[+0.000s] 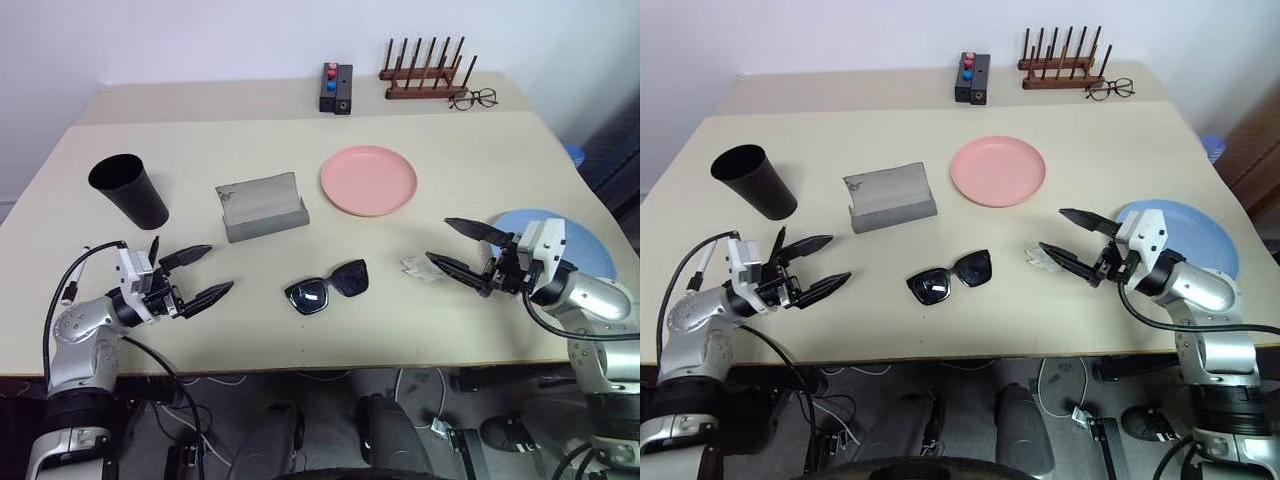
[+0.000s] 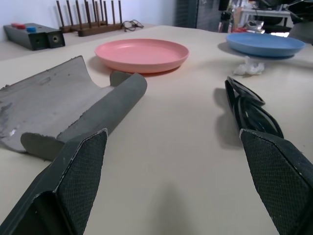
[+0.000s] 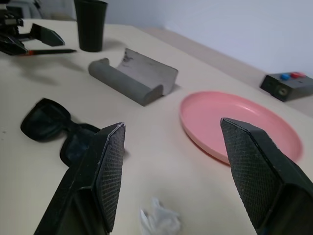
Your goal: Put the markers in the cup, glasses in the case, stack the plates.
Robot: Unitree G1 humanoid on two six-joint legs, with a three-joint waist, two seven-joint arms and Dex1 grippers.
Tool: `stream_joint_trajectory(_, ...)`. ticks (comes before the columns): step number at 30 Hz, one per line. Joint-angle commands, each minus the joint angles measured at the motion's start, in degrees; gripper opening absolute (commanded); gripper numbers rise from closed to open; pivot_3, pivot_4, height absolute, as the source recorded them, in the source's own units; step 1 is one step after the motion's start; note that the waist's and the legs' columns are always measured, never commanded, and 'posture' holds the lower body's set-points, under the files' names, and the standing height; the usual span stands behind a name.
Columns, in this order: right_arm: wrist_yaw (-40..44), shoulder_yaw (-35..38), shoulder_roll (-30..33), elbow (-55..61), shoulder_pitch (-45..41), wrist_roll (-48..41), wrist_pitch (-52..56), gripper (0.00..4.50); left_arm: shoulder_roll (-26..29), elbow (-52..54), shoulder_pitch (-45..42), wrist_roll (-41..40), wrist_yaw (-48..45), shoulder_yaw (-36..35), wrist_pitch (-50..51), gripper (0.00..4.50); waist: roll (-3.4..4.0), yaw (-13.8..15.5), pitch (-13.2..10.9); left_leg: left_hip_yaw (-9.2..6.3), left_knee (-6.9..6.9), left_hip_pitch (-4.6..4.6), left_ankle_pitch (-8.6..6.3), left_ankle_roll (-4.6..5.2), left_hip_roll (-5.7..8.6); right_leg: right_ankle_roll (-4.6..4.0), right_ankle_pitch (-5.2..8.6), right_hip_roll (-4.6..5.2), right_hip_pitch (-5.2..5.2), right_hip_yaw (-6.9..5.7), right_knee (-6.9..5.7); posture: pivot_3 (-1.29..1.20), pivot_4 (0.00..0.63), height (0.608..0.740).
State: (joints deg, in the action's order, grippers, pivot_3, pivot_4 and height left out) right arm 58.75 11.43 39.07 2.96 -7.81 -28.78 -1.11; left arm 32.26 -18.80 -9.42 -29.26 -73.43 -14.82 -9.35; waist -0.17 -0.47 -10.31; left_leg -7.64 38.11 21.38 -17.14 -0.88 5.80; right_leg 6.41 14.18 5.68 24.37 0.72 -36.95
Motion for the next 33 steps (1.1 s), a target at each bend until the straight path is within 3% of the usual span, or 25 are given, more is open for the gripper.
stream_joint_trajectory(1, 0.4, -0.1, -0.6, -0.6, -1.5, 0.9, -1.5, 3.13, 0.3, 3.3, 0.6, -0.5, 2.2, -0.9, 1.1, 4.5, 0.0, 0.0, 0.0, 0.0, 0.0, 0.0, 0.0, 0.0, 0.0, 0.0, 0.0, 0.0, 0.0, 0.0, 0.0, 0.0, 0.15, 0.74)
stream_joint_trajectory(13, 0.6, -2.9, -2.0, -4.5, -7.8, 3.8, -2.7, 3.13, 2.3, 5.1, -0.6, -0.5, 6.2, -2.5, 2.6, 4.5, 0.0, -0.2, 0.0, 0.0, -0.01, 0.01, 0.0, -0.01, -0.05, -0.01, 0.0, -0.05, 0.05, 0.0, -0.02, 0.0, 0.15, 0.74)
stream_joint_trajectory(20, -3.0, -7.1, -7.5, -4.0, -13.3, 7.1, -2.8, 3.13, 9.5, 6.4, 2.0, -5.1, 3.8, -7.5, 9.9, 4.5, 0.04, -0.5, 0.0, 0.06, -0.05, 0.02, 0.0, -0.01, -0.1, -0.01, 0.0, -0.07, 0.13, 0.05, -0.04, 0.0, 0.15, 0.74)
stream_joint_trajectory(27, -2.4, -12.8, -8.9, 0.6, -17.3, 5.8, 7.7, 3.13, 15.5, 9.8, 3.0, -10.4, 10.7, -12.9, 27.2, 4.5, 0.03, -0.2, 0.0, 0.05, -0.07, 0.06, 0.0, -0.01, -0.12, -0.02, 0.0, -0.1, 0.14, 0.05, -0.01, 0.0, 0.15, 0.74)
stream_joint_trajectory(33, -6.4, -18.4, -13.6, 2.0, -22.1, 10.3, 9.9, 3.13, 19.8, 8.3, 5.4, -7.3, 18.9, -18.4, 32.9, 4.5, 0.01, -0.7, -0.1, 0.08, -0.14, 0.05, 0.01, -0.07, -0.22, -0.05, -0.01, -0.14, 0.26, 0.1, -0.05, 0.0, 0.15, 0.74)
